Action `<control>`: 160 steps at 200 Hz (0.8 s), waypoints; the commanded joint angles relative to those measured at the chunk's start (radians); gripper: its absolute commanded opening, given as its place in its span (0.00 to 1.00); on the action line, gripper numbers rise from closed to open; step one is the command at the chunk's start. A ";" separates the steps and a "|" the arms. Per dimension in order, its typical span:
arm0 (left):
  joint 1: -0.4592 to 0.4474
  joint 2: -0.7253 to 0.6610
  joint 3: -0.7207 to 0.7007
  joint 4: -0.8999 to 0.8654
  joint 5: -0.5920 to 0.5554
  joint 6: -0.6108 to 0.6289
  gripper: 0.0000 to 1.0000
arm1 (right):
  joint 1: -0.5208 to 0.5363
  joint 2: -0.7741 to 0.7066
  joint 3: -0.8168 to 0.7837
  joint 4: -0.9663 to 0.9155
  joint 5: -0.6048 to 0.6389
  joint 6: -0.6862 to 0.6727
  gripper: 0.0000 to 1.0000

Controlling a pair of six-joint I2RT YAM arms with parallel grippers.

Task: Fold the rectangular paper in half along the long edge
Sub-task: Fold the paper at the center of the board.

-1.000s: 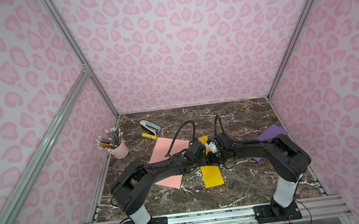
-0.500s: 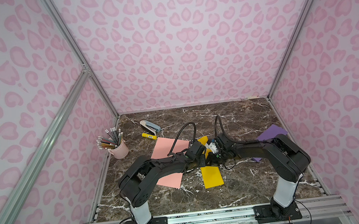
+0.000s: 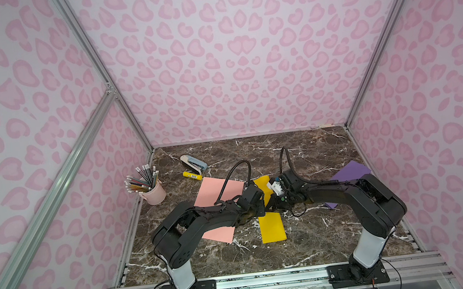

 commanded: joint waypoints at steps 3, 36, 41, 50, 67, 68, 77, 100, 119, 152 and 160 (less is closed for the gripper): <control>0.001 -0.001 -0.018 -0.067 -0.006 -0.016 0.04 | -0.034 -0.006 0.048 -0.013 -0.046 -0.023 0.09; 0.001 0.001 -0.015 -0.067 -0.001 -0.015 0.04 | -0.060 0.044 0.088 -0.012 -0.073 -0.036 0.08; 0.001 0.001 -0.015 -0.066 -0.001 -0.015 0.04 | -0.065 0.052 0.089 -0.007 -0.079 -0.033 0.08; 0.000 0.001 -0.014 -0.067 0.001 -0.014 0.04 | -0.072 0.062 0.085 0.005 -0.089 -0.030 0.08; 0.000 0.001 -0.013 -0.067 0.003 -0.012 0.04 | -0.091 0.078 0.074 0.024 -0.097 -0.026 0.08; -0.001 0.001 -0.012 -0.067 0.003 -0.011 0.04 | -0.091 0.079 0.073 0.025 -0.097 -0.026 0.08; -0.001 0.001 -0.012 -0.068 0.005 -0.009 0.04 | -0.102 0.083 0.064 0.028 -0.099 -0.026 0.08; -0.001 -0.001 -0.016 -0.072 0.002 -0.008 0.04 | -0.132 0.083 0.022 0.052 -0.105 -0.028 0.08; -0.001 -0.001 -0.017 -0.073 0.000 -0.009 0.04 | -0.159 0.081 -0.018 0.065 -0.106 -0.037 0.08; -0.001 0.004 -0.024 -0.070 -0.002 -0.008 0.04 | -0.212 0.076 -0.092 0.082 -0.109 -0.058 0.07; -0.001 0.005 -0.024 -0.069 -0.002 -0.008 0.04 | -0.226 0.071 -0.109 0.082 -0.110 -0.065 0.07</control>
